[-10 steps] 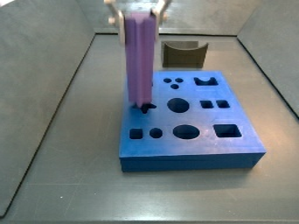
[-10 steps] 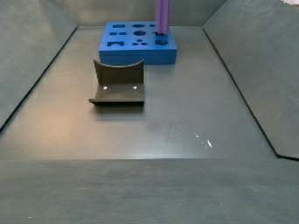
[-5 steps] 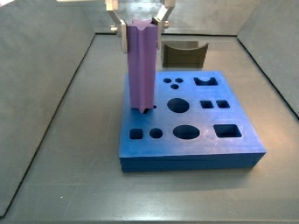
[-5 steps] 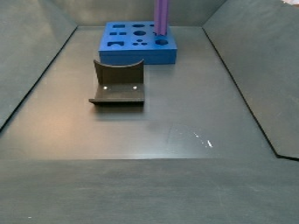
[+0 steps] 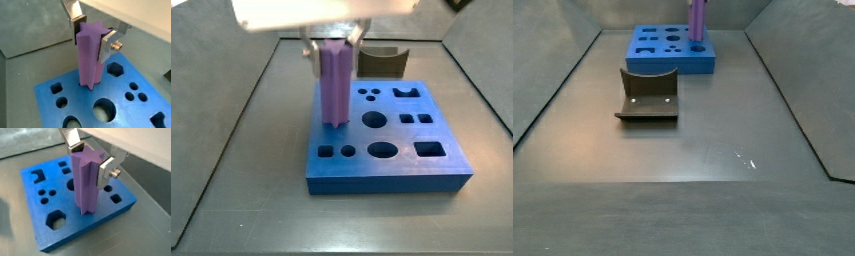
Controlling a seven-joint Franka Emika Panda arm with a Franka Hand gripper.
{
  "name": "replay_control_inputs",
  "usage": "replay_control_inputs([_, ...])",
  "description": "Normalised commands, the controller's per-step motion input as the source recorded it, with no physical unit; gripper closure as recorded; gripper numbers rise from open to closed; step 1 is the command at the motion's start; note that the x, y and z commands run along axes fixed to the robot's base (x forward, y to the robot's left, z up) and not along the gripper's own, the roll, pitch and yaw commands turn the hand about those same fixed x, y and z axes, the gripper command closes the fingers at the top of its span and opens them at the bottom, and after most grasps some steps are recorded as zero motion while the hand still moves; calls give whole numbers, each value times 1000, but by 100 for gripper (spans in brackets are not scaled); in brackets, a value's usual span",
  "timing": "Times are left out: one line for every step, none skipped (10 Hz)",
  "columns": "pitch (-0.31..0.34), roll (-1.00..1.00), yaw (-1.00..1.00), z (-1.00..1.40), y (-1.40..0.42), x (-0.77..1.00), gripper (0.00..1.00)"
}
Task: Insert the star object.
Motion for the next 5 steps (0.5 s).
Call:
replay_control_inputs([-129,134,0,-911,0,-466,100])
replay_control_inputs([-119,60,-51,-826,26,-574,100])
replay_control_inputs([-20,-14,-206,-349,6,-300,100])
replay_control_inputs([-21,-64,0,-20,49,0,100])
replay_control_inputs([0,0,0,0,0,0,100])
